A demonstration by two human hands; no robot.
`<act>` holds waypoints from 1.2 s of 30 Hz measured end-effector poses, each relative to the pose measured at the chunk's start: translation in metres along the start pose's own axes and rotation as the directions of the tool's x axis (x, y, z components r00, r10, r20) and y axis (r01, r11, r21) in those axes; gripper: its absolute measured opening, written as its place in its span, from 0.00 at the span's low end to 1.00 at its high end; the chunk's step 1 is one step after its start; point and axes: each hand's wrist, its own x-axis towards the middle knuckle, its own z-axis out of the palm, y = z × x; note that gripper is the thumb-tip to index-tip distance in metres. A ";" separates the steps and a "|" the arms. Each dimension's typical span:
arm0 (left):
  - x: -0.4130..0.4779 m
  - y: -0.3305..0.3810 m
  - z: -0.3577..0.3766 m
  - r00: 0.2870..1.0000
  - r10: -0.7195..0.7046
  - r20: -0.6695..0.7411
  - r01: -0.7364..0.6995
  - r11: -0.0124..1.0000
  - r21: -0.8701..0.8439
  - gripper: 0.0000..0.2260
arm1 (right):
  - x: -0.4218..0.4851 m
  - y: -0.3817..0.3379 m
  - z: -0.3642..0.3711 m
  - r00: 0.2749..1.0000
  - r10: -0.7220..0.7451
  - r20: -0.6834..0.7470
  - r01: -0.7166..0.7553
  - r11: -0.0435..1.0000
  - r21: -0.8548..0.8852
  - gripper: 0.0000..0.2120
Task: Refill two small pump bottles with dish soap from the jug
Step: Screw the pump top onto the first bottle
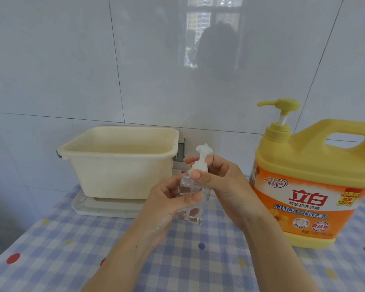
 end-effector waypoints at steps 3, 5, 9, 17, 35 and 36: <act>0.000 0.000 0.000 1.000 0.001 -0.009 -0.001 1.000 -0.021 0.21 | 0.000 0.000 -0.001 1.000 -0.001 0.001 0.001 0.999 -0.038 0.20; 0.001 0.001 -0.001 1.000 -0.005 -0.003 0.005 0.999 -0.045 0.21 | -0.002 -0.002 -0.001 0.998 0.013 0.061 -0.011 0.999 -0.037 0.19; 0.001 0.003 -0.003 0.998 -0.019 0.053 0.023 0.996 -0.091 0.19 | -0.003 -0.004 -0.002 0.987 0.038 0.155 -0.037 0.999 -0.007 0.19; 0.001 0.002 -0.001 1.000 0.003 0.018 -0.002 0.999 -0.053 0.19 | -0.002 -0.003 0.005 0.996 -0.056 -0.063 0.053 0.997 -0.047 0.13; 0.004 0.001 -0.004 1.000 0.012 0.028 -0.013 0.999 0.040 0.16 | -0.003 -0.002 0.003 0.998 -0.031 -0.052 0.029 0.999 -0.045 0.15; 0.003 0.002 -0.002 1.000 0.023 -0.010 -0.023 0.998 0.052 0.17 | -0.001 0.000 0.005 0.996 -0.039 -0.084 0.034 0.998 -0.058 0.15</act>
